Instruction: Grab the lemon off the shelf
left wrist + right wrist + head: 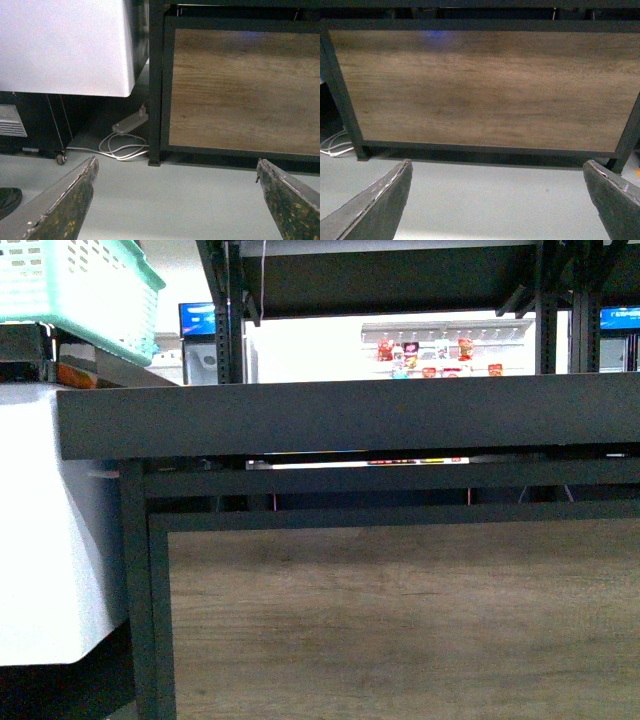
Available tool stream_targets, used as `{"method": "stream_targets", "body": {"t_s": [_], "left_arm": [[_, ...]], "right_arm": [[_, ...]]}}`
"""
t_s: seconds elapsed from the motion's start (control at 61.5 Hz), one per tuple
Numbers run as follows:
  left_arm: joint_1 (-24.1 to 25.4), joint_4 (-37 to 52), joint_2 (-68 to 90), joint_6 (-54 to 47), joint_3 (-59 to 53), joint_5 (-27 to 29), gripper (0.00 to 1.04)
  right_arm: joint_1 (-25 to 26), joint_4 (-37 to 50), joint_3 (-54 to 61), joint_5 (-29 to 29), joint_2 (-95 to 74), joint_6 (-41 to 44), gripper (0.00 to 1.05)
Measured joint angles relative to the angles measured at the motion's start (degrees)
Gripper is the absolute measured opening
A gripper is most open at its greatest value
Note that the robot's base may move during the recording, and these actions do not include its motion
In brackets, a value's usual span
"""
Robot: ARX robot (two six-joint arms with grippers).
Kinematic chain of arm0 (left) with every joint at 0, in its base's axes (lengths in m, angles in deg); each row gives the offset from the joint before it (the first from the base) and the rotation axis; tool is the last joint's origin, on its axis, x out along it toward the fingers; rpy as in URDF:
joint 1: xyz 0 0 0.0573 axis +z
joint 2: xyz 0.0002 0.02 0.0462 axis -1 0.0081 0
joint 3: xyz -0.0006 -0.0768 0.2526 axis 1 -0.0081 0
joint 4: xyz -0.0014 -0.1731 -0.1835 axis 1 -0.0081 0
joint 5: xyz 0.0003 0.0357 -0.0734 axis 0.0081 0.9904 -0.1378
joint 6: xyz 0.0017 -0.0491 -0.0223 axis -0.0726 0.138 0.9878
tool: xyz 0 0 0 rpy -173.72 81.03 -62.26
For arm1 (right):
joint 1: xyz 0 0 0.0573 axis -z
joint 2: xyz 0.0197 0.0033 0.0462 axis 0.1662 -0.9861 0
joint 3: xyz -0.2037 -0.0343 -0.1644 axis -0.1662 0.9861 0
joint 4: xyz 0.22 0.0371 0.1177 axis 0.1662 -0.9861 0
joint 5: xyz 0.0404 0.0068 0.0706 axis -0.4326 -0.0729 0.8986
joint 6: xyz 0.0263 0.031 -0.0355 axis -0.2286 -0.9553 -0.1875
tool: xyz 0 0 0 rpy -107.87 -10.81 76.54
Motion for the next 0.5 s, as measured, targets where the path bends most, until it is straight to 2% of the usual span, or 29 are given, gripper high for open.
{"method": "stream_targets", "body": {"t_s": [0.504], "left_arm": [[0.0,0.0,0.0,0.0,0.0,0.0,0.97]], "right_arm": [[0.0,0.0,0.0,0.0,0.0,0.0,1.02]]}}
